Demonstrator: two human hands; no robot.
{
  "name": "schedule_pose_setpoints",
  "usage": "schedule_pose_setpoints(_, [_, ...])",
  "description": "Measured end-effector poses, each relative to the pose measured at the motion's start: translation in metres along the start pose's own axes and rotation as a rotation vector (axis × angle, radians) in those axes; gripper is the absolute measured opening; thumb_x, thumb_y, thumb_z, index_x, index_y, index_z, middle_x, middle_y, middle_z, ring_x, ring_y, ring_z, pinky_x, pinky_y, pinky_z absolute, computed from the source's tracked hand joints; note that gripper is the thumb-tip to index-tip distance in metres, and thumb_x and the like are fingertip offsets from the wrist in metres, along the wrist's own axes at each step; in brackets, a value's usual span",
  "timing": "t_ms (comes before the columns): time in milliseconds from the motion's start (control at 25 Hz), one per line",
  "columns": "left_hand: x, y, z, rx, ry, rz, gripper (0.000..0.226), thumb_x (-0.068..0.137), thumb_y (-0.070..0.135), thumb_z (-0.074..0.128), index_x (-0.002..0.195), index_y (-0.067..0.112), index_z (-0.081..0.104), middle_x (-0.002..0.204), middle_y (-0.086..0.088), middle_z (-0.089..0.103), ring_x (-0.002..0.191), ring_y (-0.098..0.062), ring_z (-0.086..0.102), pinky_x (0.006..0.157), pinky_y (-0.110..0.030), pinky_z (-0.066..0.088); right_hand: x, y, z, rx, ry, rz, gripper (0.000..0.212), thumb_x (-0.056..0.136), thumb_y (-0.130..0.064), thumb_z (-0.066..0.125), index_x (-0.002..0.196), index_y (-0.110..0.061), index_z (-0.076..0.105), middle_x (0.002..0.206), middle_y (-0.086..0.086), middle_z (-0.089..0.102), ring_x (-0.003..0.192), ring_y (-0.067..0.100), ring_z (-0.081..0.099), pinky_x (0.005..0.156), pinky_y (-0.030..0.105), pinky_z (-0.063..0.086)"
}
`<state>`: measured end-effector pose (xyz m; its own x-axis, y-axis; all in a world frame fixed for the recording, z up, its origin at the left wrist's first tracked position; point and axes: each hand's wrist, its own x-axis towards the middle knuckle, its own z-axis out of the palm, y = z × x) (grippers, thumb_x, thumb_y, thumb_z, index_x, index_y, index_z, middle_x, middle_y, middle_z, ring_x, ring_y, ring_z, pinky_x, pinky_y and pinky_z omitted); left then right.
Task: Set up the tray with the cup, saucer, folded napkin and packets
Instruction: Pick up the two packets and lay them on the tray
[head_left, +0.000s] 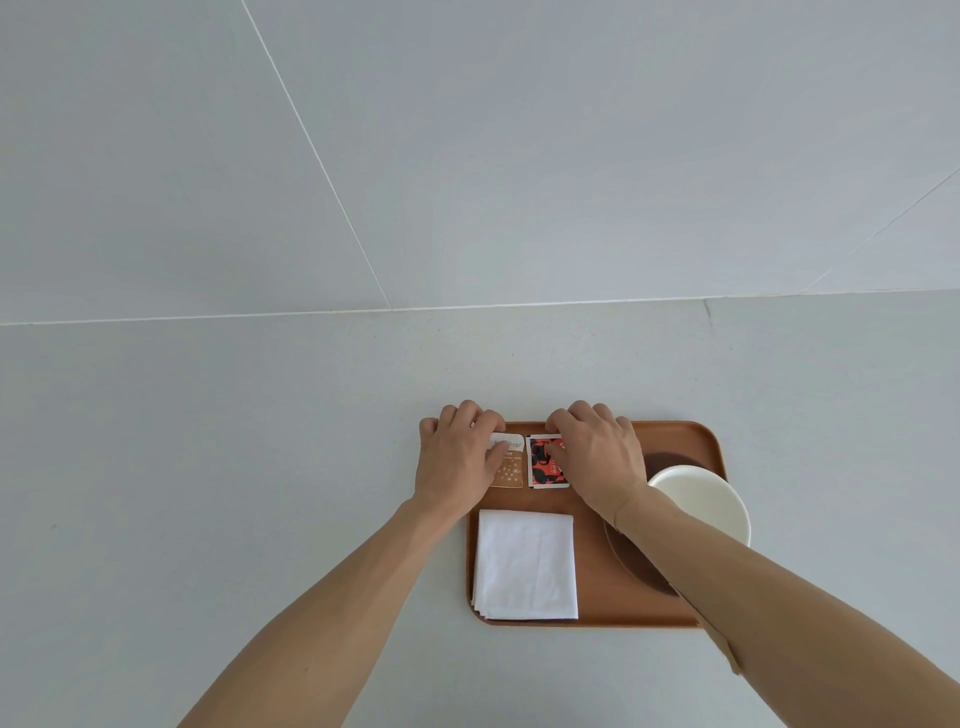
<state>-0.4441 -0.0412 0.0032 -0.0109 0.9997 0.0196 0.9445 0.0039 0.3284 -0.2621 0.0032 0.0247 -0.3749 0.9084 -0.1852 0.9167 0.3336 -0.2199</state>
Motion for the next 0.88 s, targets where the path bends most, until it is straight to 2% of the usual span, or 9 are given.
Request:
schedule_pose_setpoints(160, [-0.010, -0.012, -0.001, -0.049, -0.040, 0.172, 0.024, 0.078, 0.031, 0.075, 0.100, 0.022, 0.071, 0.107, 0.008, 0.067, 0.102, -0.020, 0.053, 0.084, -0.042, 0.044, -0.010, 0.008, -0.006, 0.040, -0.056, -0.165, 0.040, 0.088, -0.040, 0.062, 0.125, -0.025, 0.061, 0.121, -0.005, 0.061, 0.109, 0.022, 0.051, 0.086, 0.035, 0.042])
schedule_pose_setpoints(280, [-0.011, -0.017, -0.004, 0.022, -0.119, 0.182, 0.041, 0.074, 0.040, 0.077, 0.111, 0.022, 0.070, 0.114, 0.007, 0.066, 0.109, -0.021, 0.053, 0.090, -0.044, 0.042, -0.011, 0.010, -0.009, -0.074, -0.118, -0.215, 0.053, 0.085, -0.045, 0.064, 0.134, -0.026, 0.054, 0.128, -0.006, 0.056, 0.115, 0.022, 0.047, 0.091, 0.036, 0.039])
schedule_pose_setpoints(440, [-0.012, -0.015, -0.005, 0.059, -0.152, 0.169, 0.048, 0.076, 0.045, 0.074, 0.119, 0.023, 0.067, 0.116, 0.004, 0.063, 0.112, -0.023, 0.051, 0.095, -0.046, 0.039, -0.010, 0.007, -0.005, -0.154, -0.141, -0.212, 0.049, 0.088, -0.046, 0.059, 0.132, -0.026, 0.053, 0.128, -0.005, 0.054, 0.115, 0.022, 0.046, 0.093, 0.036, 0.037])
schedule_pose_setpoints(880, [-0.013, -0.010, -0.001, 0.096, -0.186, 0.151, 0.053, 0.080, 0.043, 0.066, 0.129, 0.026, 0.059, 0.122, 0.003, 0.056, 0.117, -0.022, 0.044, 0.101, -0.045, 0.029, -0.005, 0.001, 0.002, -0.144, -0.140, -0.156, 0.047, 0.087, -0.045, 0.062, 0.130, -0.026, 0.054, 0.124, -0.004, 0.056, 0.112, 0.022, 0.047, 0.090, 0.035, 0.037])
